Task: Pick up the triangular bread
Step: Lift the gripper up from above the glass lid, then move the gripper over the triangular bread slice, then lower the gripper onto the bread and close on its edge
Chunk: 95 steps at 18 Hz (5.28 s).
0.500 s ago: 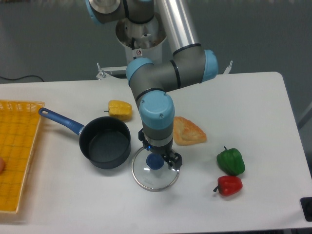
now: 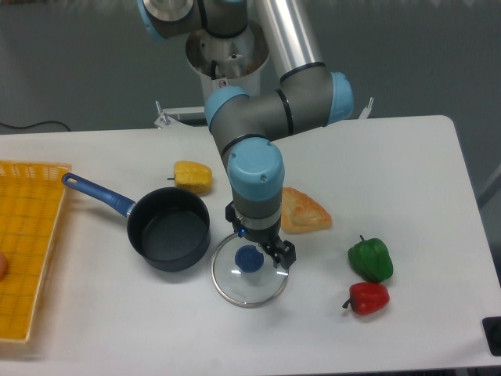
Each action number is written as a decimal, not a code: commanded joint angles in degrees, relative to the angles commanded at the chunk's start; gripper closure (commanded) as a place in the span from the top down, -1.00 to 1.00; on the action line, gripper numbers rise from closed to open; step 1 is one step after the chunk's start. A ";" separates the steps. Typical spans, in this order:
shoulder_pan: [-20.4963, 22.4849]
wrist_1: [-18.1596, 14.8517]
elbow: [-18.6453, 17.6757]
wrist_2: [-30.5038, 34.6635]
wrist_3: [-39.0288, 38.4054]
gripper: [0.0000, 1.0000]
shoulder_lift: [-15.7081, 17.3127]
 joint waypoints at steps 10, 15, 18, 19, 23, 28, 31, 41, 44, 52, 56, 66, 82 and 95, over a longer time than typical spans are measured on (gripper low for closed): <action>2.11 0.18 -3.87 3.44 21.16 1.00 0.27; 3.77 0.27 -4.66 9.33 33.12 1.00 0.35; 5.54 -0.17 -4.75 8.89 36.12 1.00 0.70; 5.80 -0.17 -5.45 8.98 36.99 1.00 0.70; 6.85 2.46 -6.16 8.63 41.04 1.00 0.27; 7.29 3.43 -7.99 7.31 50.34 1.00 0.44; 9.49 5.19 -9.67 3.37 57.36 1.00 0.70; 15.82 6.69 -13.80 -5.34 68.73 1.00 1.41; 15.56 6.60 -13.98 -6.40 68.56 1.00 1.67; 15.38 6.51 -15.12 -6.31 68.21 0.84 2.55; 15.03 6.51 -14.86 -5.97 67.15 0.70 2.64; 14.15 6.86 -14.33 -3.94 65.13 0.72 2.46; 12.39 8.00 -15.12 -0.87 63.46 0.76 1.94; 11.95 8.00 -15.04 0.01 62.49 0.31 1.32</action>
